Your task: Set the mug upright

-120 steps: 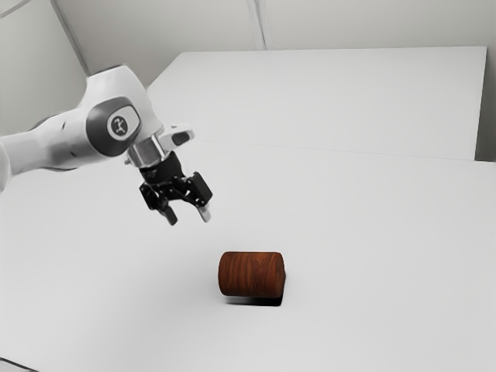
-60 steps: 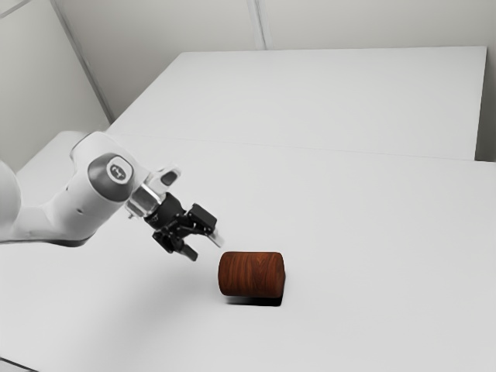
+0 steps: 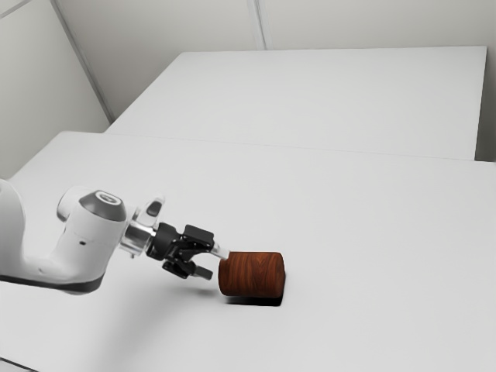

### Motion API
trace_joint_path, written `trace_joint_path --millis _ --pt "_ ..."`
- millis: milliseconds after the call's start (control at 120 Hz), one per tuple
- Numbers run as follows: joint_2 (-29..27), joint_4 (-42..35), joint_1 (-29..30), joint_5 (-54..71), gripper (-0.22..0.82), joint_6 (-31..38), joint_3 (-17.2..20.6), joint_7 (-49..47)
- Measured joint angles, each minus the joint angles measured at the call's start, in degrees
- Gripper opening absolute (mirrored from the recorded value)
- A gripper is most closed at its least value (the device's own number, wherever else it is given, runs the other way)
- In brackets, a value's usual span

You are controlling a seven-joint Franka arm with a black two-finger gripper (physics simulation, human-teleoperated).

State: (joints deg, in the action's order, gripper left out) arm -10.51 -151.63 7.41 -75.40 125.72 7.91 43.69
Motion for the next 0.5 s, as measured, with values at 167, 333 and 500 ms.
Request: trace_joint_path --millis 167,333,500 --pt "0.08 -1.63 0.04 -8.17 0.60 -2.16 -0.04 7.82" --pt "0.44 -2.32 0.01 -12.16 0.60 -4.22 -0.17 14.52" --pt "1.71 -2.74 -0.04 -14.71 0.60 -5.76 -0.17 20.12"
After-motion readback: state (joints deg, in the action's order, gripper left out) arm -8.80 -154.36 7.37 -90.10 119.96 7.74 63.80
